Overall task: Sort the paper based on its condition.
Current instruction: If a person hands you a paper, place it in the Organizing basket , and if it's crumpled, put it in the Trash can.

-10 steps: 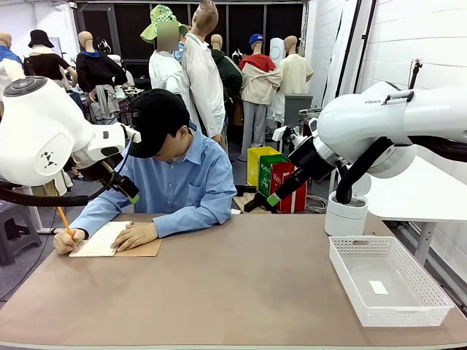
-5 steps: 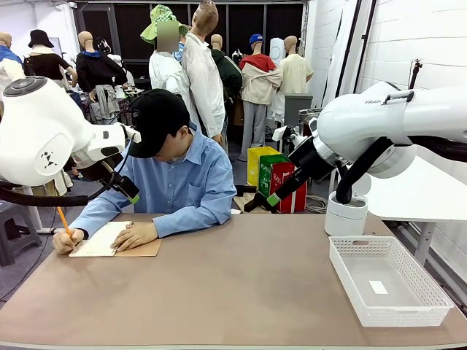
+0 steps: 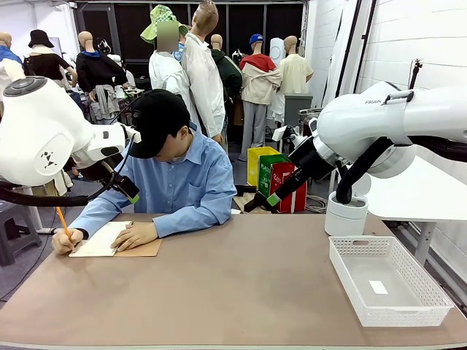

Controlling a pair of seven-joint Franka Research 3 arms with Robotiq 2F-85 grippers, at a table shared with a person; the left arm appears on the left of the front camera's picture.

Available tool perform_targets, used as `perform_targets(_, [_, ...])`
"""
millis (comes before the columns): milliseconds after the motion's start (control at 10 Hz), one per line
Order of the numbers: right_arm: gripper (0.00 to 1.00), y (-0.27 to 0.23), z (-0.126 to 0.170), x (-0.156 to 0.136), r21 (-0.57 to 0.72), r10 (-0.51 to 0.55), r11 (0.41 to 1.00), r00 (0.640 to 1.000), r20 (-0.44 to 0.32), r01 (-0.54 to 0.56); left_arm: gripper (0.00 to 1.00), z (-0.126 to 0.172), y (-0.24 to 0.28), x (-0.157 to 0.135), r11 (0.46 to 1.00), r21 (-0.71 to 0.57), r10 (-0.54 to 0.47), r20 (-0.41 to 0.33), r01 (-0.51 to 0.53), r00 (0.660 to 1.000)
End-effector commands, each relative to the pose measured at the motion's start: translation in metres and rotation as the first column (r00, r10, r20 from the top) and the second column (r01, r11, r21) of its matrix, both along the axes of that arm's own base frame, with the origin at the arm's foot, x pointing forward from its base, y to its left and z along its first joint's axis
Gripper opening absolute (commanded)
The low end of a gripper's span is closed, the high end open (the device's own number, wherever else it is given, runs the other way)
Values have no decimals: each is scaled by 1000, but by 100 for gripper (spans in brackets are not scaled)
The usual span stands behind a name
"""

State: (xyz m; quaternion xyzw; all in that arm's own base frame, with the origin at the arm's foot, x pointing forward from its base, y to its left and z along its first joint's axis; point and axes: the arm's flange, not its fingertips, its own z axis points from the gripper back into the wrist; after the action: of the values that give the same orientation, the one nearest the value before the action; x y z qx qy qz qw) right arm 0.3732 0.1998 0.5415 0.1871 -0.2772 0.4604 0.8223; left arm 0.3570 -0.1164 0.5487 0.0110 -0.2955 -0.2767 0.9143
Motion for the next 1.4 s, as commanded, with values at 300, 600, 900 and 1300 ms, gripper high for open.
perform_targets(300, [100,1,1,0,-9,-11,1000,1000,0,11,100,0,0,0,1000,-3,0,0,0,1000])
perform_targets(600, [100,1,1,0,-9,-11,1000,1000,0,11,100,0,0,0,1000,-3,0,0,0,1000])
perform_targets(900, [100,1,1,0,-9,-11,1000,1000,0,11,100,0,0,0,1000,-3,0,0,0,1000])
perform_targets(1300, [100,1,1,0,-9,-11,1000,1000,0,11,100,0,0,0,1000,-3,0,0,0,1000])
